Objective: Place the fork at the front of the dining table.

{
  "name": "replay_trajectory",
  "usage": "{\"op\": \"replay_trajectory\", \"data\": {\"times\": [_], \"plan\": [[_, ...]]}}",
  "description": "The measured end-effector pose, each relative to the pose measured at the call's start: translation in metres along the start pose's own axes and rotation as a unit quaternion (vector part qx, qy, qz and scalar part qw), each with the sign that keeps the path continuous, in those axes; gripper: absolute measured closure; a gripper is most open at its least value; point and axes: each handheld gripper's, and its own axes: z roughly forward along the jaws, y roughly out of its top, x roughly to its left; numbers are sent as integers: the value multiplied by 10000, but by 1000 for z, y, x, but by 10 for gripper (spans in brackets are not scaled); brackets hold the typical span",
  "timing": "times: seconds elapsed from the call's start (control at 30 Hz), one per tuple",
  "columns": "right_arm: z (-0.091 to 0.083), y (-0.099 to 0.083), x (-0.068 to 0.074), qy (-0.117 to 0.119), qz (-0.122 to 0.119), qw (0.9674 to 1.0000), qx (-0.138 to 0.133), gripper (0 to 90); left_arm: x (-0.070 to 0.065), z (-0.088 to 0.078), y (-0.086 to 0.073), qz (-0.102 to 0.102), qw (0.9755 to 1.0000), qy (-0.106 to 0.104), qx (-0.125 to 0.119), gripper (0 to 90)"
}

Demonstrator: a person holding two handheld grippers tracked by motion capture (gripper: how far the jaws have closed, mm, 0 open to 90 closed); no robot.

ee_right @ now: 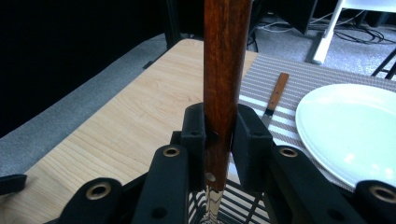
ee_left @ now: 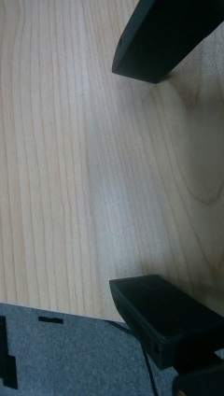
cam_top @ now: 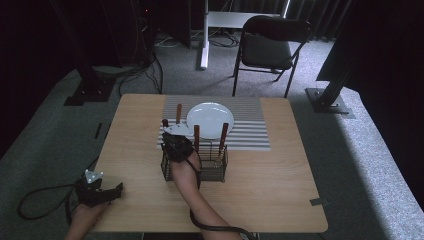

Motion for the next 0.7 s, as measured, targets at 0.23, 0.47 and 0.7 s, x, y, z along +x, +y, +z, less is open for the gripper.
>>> {"op": "replay_trajectory", "data": {"times": [0.23, 0.47, 0.7], "plan": [[-9, 7, -1, 5, -24, 10000, -93, 759, 0, 0, 0, 2, 10000, -5, 20, 8], [-19, 17, 2, 27, -98, 9997, -210, 759, 0, 0, 0, -2, 10000, -3, 12, 8], [-30, 28, 1, 76, -138, 9993, -344, 759, 0, 0, 0, -2, 10000, -6, 18, 8]]}}
